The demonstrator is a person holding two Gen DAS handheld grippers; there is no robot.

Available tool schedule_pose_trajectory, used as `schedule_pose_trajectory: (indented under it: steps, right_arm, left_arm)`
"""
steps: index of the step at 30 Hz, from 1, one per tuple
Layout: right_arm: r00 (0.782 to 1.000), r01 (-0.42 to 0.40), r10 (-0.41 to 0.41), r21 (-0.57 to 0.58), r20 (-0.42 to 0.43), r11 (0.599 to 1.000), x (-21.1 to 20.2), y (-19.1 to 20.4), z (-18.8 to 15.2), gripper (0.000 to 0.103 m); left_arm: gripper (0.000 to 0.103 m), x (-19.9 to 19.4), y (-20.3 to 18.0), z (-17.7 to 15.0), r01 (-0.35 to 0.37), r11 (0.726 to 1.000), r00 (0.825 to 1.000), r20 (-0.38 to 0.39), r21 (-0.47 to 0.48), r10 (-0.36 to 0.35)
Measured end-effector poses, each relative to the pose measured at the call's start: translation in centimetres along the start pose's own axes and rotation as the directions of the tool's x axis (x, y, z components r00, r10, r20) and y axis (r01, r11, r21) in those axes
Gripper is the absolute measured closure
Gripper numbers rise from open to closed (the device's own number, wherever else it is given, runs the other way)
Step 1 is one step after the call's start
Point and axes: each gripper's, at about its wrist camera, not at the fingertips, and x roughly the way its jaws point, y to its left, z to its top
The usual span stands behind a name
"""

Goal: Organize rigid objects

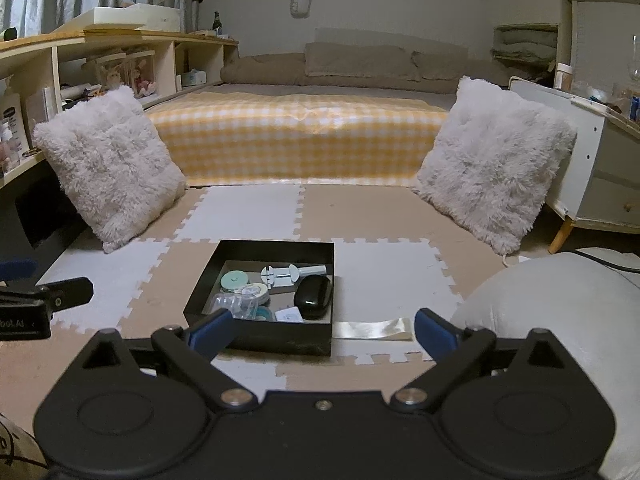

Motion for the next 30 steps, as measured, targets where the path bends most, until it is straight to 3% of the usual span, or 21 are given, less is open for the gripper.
schedule_pose_trajectory:
  steps: [30]
  right_arm:
    - [1.000,0.005,-0.005,-0.003,0.000,1.000,0.08,0.20,-0.15,0.000]
  left_arm:
    - [0.000,0.02,-0.09,-0.28,0.008,1.000,1.000,-0.007,0.003,-0.008]
